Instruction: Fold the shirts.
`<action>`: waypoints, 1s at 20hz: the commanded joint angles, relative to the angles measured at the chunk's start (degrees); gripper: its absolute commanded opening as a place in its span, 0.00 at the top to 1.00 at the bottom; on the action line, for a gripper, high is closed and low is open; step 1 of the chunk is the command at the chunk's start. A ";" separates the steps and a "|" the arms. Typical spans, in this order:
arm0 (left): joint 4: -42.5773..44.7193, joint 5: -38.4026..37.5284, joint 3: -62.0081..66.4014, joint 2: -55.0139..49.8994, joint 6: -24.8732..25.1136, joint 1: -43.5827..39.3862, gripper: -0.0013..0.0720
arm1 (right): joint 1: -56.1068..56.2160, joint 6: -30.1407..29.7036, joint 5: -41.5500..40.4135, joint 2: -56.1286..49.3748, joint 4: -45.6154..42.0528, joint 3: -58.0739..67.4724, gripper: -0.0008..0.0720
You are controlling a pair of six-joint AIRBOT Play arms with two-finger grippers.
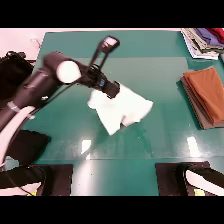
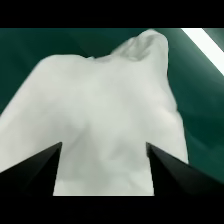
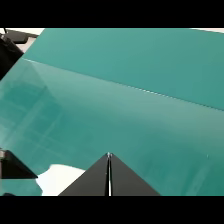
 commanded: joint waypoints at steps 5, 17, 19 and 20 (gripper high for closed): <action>-10.64 -3.52 -2.78 -5.29 -4.13 17.86 0.13 | 0.00 -0.02 1.51 -0.52 -0.20 0.85 0.97; -16.83 11.54 -21.42 -10.34 -4.00 20.65 0.14 | 0.00 0.00 4.72 -0.57 -0.20 0.83 0.97; -17.81 12.13 -21.20 -10.47 -3.89 20.65 0.19 | -0.63 0.00 5.88 -0.57 -0.20 0.81 0.97; -17.79 12.33 -20.90 -10.47 -3.78 20.65 0.44 | -1.46 0.02 6.78 -0.48 -0.17 0.20 0.97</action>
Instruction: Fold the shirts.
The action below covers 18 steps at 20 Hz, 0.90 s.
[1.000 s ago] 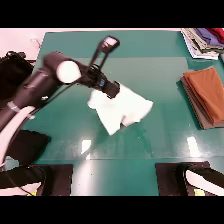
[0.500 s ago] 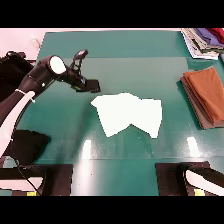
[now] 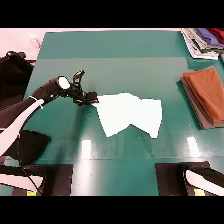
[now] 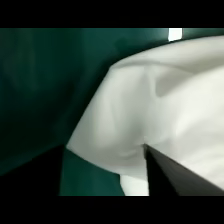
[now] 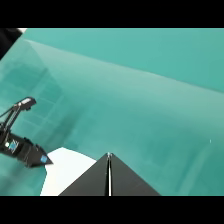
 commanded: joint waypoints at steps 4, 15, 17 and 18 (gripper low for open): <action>-1.25 1.38 3.45 -0.61 2.14 0.04 0.95 | -8.70 0.07 3.58 4.37 -0.02 -16.41 0.97; -1.27 -2.80 8.13 -0.66 4.66 0.02 0.95 | -18.60 -5.33 -16.09 -5.38 9.01 -71.14 0.41; -1.27 -3.34 8.13 -0.66 4.66 0.02 0.95 | -14.86 -5.57 -20.09 -9.62 11.61 -71.04 0.41; -1.27 -3.63 8.13 -0.66 4.66 0.02 0.95 | -13.35 -5.57 -21.79 -11.41 11.98 -70.49 0.41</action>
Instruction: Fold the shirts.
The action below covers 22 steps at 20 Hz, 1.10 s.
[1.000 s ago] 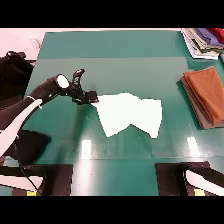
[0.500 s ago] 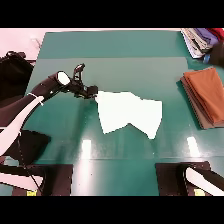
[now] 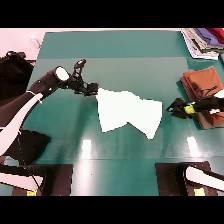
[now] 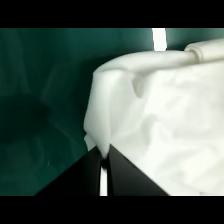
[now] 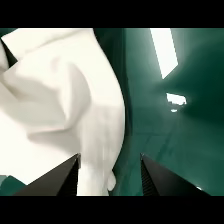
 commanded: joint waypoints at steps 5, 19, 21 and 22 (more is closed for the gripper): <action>-0.04 -1.36 0.11 0.00 0.11 0.02 0.95 | 8.24 -1.36 -8.24 -11.65 4.35 4.52 0.45; 11.63 -8.31 28.76 34.62 2.08 1.03 0.95 | 3.30 -2.62 6.21 22.58 -0.13 43.54 0.97; 11.63 -10.12 30.49 38.18 2.05 1.05 0.95 | 2.43 -1.44 7.06 25.92 -0.20 47.28 0.97; 11.63 -10.69 30.47 39.17 2.08 1.03 0.95 | 1.81 -0.94 7.45 26.80 -0.17 48.70 0.97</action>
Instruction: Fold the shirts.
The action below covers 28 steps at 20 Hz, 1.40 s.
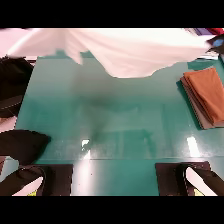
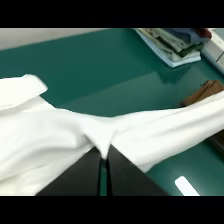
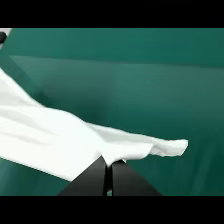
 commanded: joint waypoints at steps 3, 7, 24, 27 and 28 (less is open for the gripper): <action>0.87 -8.87 3.45 4.00 0.37 0.02 0.95 | -1.81 4.02 4.81 4.66 -0.72 7.72 0.97; 0.85 -20.44 2.84 -3.65 1.66 0.00 0.95 | -1.81 6.16 9.60 0.15 -0.76 3.13 0.97; -2.19 -12.41 -23.63 -12.59 4.72 8.11 0.25 | -1.81 3.98 4.13 -7.48 -0.70 -22.71 0.97; 3.08 -14.71 -26.95 -11.93 2.62 8.81 0.25 | -1.81 3.98 3.74 -7.50 -0.68 -22.71 0.97; 1.40 -11.43 -30.05 -11.96 2.01 8.81 0.25 | -1.81 3.98 3.76 -7.50 -0.70 -22.71 0.97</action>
